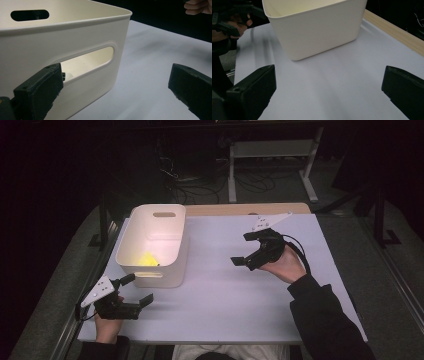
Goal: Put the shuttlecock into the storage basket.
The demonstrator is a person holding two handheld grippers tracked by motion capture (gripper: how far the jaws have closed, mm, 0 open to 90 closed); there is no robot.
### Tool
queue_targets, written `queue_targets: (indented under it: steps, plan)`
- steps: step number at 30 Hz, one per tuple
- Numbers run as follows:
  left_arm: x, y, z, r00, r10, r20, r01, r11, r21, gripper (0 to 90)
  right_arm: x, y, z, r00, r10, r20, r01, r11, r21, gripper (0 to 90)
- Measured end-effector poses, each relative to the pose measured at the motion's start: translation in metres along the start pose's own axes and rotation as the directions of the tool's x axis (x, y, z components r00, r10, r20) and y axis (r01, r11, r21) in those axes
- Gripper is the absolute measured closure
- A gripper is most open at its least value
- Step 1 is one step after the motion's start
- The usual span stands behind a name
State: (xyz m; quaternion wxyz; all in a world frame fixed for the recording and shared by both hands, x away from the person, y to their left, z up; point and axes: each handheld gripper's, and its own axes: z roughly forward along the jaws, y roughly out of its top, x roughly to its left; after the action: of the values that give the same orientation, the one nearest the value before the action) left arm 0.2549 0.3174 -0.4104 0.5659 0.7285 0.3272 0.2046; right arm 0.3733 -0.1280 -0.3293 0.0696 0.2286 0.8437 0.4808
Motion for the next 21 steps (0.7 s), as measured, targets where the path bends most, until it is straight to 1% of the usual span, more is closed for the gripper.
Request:
queue_targets:
  steps: [12,21]
  plan:
    - [0.000,0.000,0.000,1.0000,0.003,0.000,-0.003,1.0000,0.002,0.0,-0.005,-0.022,-0.011,0.9993,0.024,0.028,-0.023,1.000,-0.015,0.0]
    - [0.000,0.000,0.000,1.0000,0.004,-0.001,-0.004,1.0000,0.004,0.0,-0.009,-0.033,-0.017,0.9981,0.051,0.036,-0.050,0.998,-0.027,0.0]
